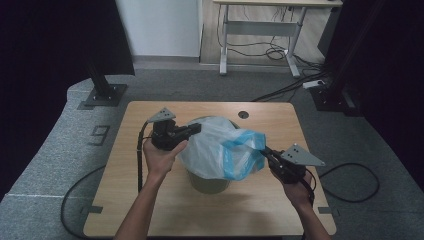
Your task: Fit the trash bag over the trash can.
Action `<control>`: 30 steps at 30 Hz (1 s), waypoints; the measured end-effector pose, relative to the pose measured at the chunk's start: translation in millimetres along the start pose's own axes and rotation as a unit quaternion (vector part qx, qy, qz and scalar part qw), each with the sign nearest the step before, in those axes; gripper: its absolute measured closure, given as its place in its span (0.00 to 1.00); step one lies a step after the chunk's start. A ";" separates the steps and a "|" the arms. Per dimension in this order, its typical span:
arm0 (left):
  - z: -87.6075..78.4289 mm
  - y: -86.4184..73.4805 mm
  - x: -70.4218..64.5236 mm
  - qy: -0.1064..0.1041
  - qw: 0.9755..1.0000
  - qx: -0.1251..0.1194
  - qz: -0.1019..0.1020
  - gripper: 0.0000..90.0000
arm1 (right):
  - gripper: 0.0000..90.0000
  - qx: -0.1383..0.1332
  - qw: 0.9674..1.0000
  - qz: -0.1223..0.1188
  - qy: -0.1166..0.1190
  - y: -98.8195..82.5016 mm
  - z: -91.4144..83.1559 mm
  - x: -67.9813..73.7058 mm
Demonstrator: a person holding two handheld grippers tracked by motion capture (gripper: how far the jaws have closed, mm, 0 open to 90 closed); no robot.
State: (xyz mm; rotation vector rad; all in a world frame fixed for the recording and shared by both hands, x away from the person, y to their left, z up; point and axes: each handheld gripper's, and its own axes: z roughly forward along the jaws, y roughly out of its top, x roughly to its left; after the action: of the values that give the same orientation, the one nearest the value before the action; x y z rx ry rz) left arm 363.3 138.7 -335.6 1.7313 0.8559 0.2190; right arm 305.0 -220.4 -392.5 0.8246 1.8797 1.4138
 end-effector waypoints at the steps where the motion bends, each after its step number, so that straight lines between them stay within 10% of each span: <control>1: -1.5 0.4 0.6 0.002 1.000 -0.001 0.001 1.00 | 0.99 -0.001 1.000 0.001 -0.002 0.9 0.0 -0.8; 30: -33.1 -5.6 7.2 -0.005 0.999 -0.052 0.004 1.00 | 0.99 -0.039 0.994 0.033 -0.093 -6.2 -28.2 -33.4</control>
State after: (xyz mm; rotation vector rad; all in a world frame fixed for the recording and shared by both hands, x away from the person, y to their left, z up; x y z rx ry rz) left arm 347.9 169.1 -331.0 1.6371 0.8176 0.2564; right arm 302.0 -264.3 -388.4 0.9526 1.6618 1.3890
